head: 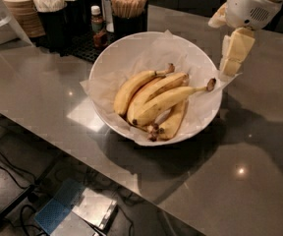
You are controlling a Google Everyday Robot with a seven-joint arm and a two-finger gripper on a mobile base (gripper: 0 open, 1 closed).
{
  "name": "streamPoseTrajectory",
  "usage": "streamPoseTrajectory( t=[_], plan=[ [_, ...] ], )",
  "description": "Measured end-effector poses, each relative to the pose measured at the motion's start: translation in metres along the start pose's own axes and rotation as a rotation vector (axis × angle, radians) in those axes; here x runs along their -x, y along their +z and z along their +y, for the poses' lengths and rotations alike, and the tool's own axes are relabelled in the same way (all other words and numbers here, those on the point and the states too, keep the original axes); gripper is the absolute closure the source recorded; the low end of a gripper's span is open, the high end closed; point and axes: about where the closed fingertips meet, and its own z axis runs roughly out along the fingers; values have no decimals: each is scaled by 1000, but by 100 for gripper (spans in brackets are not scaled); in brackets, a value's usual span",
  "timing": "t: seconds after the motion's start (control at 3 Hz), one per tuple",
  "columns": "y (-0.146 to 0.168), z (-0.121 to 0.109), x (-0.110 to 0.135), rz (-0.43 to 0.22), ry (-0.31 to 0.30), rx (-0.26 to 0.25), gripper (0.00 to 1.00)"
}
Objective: Pick banana from white bowl
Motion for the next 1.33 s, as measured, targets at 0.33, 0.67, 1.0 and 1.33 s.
streamPoseTrajectory(
  t=[0.33, 0.67, 1.0, 1.33],
  plan=[
    [-11, 13, 17, -15, -46, -51, 0],
    [-23, 53, 48, -74, -94, -79, 0],
    [-10, 90, 93, -208, -125, -57, 0],
    [5, 103, 156, -341, -141, -39, 0]
  ],
)
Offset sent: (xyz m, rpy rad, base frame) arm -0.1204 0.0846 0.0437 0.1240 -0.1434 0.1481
